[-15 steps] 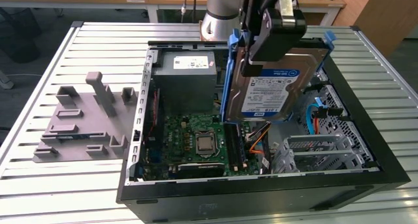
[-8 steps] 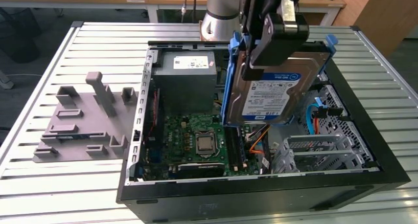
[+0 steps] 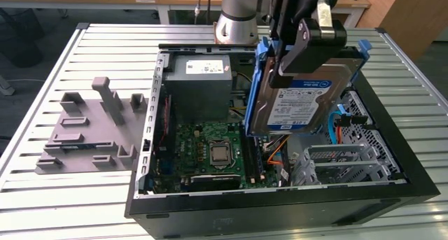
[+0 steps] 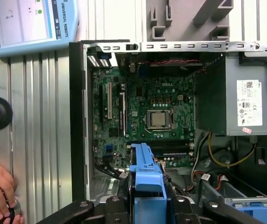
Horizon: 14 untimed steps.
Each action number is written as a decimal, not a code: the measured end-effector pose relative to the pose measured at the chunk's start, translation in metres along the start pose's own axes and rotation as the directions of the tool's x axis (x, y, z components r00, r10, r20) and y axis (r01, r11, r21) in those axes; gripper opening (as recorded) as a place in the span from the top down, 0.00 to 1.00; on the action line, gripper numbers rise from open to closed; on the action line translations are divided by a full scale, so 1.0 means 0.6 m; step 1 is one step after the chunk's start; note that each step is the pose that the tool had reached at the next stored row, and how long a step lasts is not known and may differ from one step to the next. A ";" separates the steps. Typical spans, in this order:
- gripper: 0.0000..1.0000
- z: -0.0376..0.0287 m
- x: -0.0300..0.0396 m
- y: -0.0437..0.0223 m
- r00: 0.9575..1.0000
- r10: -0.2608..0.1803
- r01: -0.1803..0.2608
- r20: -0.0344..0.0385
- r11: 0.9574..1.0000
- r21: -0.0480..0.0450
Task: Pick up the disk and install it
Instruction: 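Insert the disk into the insertion slot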
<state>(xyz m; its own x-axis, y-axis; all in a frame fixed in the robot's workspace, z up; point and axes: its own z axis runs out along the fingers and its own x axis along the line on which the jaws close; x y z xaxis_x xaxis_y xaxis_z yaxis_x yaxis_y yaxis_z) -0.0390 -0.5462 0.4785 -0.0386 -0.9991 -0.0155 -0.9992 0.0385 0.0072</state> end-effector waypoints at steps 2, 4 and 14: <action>0.64 0.001 0.004 0.000 1.000 0.000 0.000 0.000 1.000 0.000; 0.64 0.002 0.007 0.000 1.000 0.000 0.000 0.000 1.000 0.000; 0.64 0.006 0.009 -0.007 1.000 0.000 0.000 0.000 1.000 0.000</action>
<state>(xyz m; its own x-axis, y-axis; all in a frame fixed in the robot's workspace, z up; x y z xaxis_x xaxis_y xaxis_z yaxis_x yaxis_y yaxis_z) -0.0351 -0.5517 0.4750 -0.0386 -0.9991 -0.0159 -0.9992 0.0385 0.0071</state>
